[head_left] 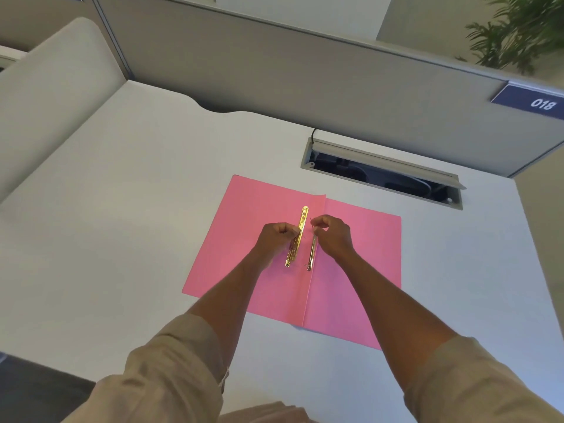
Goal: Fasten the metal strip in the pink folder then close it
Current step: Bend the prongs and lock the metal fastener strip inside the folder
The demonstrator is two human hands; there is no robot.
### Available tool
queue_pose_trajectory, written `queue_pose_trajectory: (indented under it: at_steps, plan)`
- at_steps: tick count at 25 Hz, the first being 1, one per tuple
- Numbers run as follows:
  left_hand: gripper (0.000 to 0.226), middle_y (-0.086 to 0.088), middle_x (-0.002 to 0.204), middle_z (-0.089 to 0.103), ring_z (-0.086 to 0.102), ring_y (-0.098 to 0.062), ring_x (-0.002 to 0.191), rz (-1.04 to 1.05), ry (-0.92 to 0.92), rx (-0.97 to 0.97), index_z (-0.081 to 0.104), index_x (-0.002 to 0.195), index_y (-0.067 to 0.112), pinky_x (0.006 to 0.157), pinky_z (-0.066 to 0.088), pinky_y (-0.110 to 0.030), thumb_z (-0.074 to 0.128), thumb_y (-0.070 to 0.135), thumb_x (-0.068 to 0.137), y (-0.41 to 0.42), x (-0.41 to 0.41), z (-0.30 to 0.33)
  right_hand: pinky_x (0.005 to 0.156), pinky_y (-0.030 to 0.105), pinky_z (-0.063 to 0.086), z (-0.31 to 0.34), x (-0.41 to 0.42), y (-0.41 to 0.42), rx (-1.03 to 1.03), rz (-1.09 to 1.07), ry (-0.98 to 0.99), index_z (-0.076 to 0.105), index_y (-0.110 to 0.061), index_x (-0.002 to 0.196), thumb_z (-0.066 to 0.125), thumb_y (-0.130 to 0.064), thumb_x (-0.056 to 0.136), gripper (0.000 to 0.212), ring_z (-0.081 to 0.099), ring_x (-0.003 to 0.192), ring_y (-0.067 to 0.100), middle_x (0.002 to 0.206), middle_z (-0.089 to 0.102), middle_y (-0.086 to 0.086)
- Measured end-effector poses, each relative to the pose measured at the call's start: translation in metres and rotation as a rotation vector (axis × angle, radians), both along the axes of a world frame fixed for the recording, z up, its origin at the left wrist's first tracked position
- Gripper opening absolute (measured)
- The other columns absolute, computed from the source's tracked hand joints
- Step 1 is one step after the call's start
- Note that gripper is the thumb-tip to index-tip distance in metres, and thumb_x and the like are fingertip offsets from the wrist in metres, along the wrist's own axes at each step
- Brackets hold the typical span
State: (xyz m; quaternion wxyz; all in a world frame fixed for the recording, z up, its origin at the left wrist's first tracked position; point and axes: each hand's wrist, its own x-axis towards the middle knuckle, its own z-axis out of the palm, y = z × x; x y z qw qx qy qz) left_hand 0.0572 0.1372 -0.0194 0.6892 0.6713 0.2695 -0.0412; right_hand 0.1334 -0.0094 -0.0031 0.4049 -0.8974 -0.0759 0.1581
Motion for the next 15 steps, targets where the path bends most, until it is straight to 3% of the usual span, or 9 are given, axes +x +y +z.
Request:
queue_pose_trajectory:
  at_steps: [5,10,15]
  plan:
    - [0.015,-0.002,0.071,0.066,0.058,0.003,0.05,-0.036,-0.005,0.016,0.075,0.086,0.006,0.05,0.047,-0.01,0.063,0.011,0.095,-0.0008,0.0008,-0.0013,0.078,0.023,0.039,-0.0017,0.0013,0.0058,-0.06,0.013,-0.035,0.076,-0.016,0.097,0.064,-0.017,0.091,0.013,0.06,0.088,0.01,0.101,0.075,-0.001]
    - [0.017,-0.018,0.079,0.065,0.057,-0.023,0.068,-0.068,-0.02,0.022,0.074,0.092,-0.003,0.067,0.05,-0.03,0.063,0.01,0.095,-0.0028,0.0008,-0.0019,0.076,0.024,0.039,-0.0053,0.0013,0.006,-0.067,0.007,-0.052,0.075,-0.014,0.099,0.065,-0.018,0.091,0.014,0.059,0.084,0.011,0.099,0.075,0.002]
    - [0.017,-0.011,0.076,0.068,0.057,-0.02,0.067,-0.076,0.001,0.056,0.076,0.092,0.001,0.068,0.049,-0.03,0.065,0.014,0.094,-0.0053,0.0023,-0.0022,0.08,0.026,0.042,-0.0074,-0.0002,0.0032,-0.044,0.001,-0.039,0.072,-0.012,0.107,0.063,-0.016,0.092,0.018,0.062,0.093,0.015,0.106,0.073,0.003]
